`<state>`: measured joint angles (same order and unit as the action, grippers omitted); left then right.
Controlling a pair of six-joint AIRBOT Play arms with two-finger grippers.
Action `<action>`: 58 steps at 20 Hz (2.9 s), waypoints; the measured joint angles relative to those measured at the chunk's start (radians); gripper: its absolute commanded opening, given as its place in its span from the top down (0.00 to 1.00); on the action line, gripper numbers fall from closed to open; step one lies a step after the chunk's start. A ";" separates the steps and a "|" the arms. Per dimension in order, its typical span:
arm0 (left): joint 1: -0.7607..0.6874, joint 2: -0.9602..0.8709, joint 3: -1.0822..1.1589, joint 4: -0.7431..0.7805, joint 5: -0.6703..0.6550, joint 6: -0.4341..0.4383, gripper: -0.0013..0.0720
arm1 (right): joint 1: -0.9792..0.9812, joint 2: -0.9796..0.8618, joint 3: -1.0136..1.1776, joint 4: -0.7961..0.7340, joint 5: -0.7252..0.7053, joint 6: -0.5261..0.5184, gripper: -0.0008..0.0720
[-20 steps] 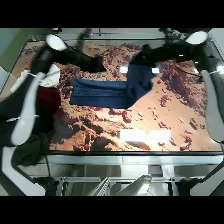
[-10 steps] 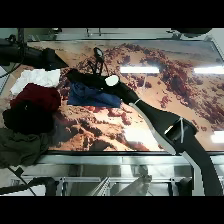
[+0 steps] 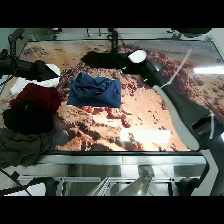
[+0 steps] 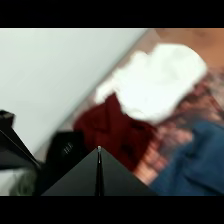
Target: Fold the shirts.
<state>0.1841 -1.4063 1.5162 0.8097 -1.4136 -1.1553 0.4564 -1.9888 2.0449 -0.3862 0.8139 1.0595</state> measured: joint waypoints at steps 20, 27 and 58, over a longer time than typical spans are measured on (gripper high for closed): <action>-0.094 0.000 -0.005 0.000 -0.019 0.040 0.96 | -0.220 -0.181 -0.203 -0.225 0.238 0.354 0.33; -0.096 0.000 -0.005 0.001 -0.020 0.054 0.96 | -0.182 -0.234 -0.204 0.002 0.164 0.209 0.96; -0.097 0.000 -0.005 0.000 -0.050 0.054 0.96 | -1.424 0.496 -0.669 -0.862 0.542 0.563 0.97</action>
<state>0.0872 -1.4059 1.5112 0.8097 -1.4635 -1.1015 -0.9680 -1.4933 1.3762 -1.2480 1.3560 1.6230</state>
